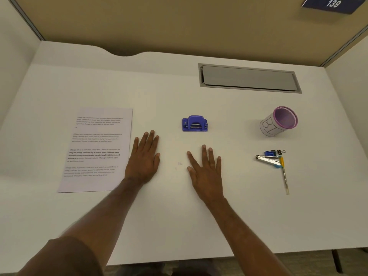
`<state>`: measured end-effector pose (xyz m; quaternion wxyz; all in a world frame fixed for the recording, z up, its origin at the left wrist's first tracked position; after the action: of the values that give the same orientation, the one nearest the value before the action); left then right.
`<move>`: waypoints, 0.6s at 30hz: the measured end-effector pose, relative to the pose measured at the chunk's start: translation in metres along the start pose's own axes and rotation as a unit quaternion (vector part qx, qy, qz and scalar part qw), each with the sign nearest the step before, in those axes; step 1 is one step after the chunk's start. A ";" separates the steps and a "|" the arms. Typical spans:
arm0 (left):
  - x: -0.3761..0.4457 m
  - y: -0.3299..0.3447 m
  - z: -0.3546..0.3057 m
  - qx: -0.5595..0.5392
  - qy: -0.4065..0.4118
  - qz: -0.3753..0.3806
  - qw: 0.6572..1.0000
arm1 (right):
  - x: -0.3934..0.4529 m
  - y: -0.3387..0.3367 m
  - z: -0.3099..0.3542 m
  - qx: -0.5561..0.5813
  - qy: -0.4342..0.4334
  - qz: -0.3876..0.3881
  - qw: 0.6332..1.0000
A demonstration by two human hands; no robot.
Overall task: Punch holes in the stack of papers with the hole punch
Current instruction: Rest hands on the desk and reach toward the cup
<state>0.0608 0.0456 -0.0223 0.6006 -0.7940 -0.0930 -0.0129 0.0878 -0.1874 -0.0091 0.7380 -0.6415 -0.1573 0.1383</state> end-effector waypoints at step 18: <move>0.000 -0.004 -0.002 0.002 -0.003 0.006 1.000 | -0.014 0.009 0.020 0.070 -0.041 -0.052 0.995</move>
<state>0.0602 0.0446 -0.0180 0.6022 -0.7933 -0.0894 -0.0068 0.0670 -0.1736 -0.0166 0.7799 -0.5732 -0.2110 0.1368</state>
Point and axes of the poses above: each hand's wrist, its own x-axis towards the middle knuckle, its own y-axis out of the palm, z = x × y, the point moved 3 cm from there along x, towards the middle knuckle, and after that the axes turned 10 degrees about -z, right-handed, at the moved point
